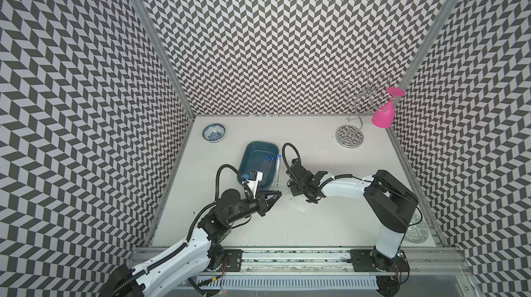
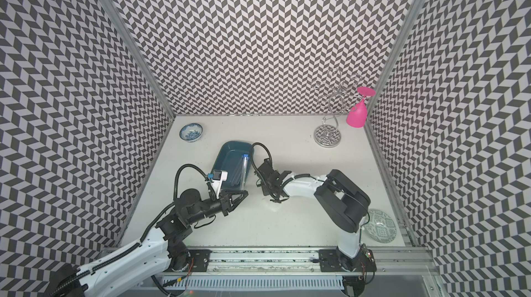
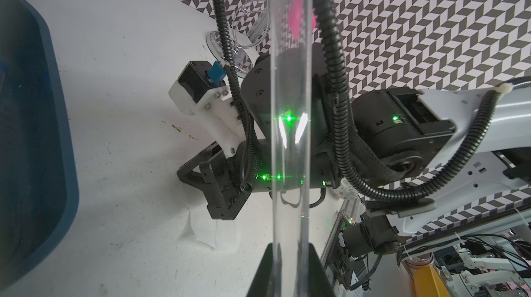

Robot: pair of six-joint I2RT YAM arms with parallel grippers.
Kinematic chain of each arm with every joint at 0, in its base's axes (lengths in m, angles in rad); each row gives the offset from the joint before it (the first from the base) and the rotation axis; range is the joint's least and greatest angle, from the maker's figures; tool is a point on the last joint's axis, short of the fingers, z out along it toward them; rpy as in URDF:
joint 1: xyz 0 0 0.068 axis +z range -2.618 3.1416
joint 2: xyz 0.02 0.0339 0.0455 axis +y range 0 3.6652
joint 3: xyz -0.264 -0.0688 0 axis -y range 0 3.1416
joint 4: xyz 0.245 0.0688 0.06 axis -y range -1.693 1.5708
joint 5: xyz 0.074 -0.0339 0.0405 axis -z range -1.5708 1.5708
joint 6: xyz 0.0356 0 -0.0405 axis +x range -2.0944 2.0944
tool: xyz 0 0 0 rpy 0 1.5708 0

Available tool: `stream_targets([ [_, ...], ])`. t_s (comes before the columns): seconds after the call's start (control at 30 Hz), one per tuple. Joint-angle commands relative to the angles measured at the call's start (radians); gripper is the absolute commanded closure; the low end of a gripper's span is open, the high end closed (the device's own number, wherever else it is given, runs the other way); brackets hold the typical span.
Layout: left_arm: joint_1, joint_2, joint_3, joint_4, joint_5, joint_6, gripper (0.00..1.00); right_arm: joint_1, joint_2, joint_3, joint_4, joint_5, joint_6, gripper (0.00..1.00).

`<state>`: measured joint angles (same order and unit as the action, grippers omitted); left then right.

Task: Wipe the exteriors of test tubes
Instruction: Pick up the cleaning item at the center of the board.

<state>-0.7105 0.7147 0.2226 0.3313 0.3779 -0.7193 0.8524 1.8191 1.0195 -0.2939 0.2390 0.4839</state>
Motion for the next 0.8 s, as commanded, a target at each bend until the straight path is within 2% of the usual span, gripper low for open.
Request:
stream_targets([
  [0.0, 0.005, 0.011, 0.004, 0.007, -0.004, 0.006, 0.84, -0.031, -0.058, -0.047, -0.031, -0.047, 0.031, 1.0],
  [0.37, 0.003, 0.067, 0.028, 0.023, 0.025, 0.028, 0.84, -0.136, -0.357, -0.046, 0.048, -0.31, 0.082, 1.0],
  [0.57, 0.003, 0.134, 0.039, 0.088, 0.049, 0.014, 0.83, -0.177, -0.517, -0.064, 0.125, -0.466, 0.127, 1.0],
  [0.77, 0.003, 0.226, 0.084, 0.15, 0.075, 0.008, 0.83, -0.178, -0.641, -0.08, 0.224, -0.54, 0.208, 1.0],
])
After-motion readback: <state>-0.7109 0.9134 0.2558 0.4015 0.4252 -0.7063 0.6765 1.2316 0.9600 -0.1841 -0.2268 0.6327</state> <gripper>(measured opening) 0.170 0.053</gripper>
